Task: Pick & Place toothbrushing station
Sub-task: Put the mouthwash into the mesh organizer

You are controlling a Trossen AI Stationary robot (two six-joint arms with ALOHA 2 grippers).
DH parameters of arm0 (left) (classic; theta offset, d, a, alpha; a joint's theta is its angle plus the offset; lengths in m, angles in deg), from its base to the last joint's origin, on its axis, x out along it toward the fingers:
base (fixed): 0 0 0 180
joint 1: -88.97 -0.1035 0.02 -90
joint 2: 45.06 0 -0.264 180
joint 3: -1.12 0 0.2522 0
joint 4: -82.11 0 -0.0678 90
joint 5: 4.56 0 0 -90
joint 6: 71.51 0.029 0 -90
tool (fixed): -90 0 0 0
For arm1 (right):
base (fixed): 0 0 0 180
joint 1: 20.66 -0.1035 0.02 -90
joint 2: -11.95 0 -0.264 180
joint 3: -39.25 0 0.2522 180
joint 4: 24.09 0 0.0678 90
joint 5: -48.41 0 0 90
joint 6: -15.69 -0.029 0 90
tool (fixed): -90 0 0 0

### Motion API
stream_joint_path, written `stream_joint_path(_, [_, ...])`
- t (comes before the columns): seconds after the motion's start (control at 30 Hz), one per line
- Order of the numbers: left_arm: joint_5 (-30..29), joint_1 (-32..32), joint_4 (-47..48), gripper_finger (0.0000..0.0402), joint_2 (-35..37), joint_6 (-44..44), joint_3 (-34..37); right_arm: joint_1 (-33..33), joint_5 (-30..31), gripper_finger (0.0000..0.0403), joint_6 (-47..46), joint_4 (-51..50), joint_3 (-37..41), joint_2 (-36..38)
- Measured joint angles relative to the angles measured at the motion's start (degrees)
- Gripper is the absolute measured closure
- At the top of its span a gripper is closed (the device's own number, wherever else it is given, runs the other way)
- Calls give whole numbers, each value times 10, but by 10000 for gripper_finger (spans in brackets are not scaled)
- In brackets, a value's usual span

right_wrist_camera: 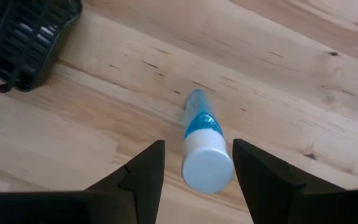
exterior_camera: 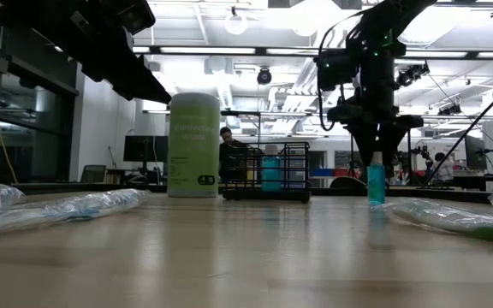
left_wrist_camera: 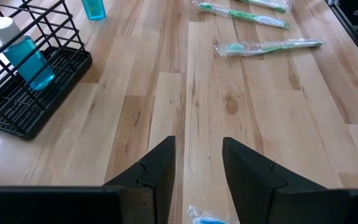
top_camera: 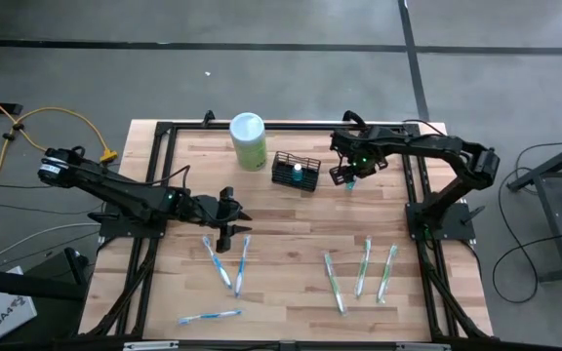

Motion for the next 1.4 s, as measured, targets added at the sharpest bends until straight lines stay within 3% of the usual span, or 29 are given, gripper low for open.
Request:
stream_joint_path(0.83, [0,0,0,274,0,0,0,0,2,224,-3,9,0,-4])
stream_joint_path(1.4, [0,0,0,274,0,0,0,0,0,303,1,7,0,-4])
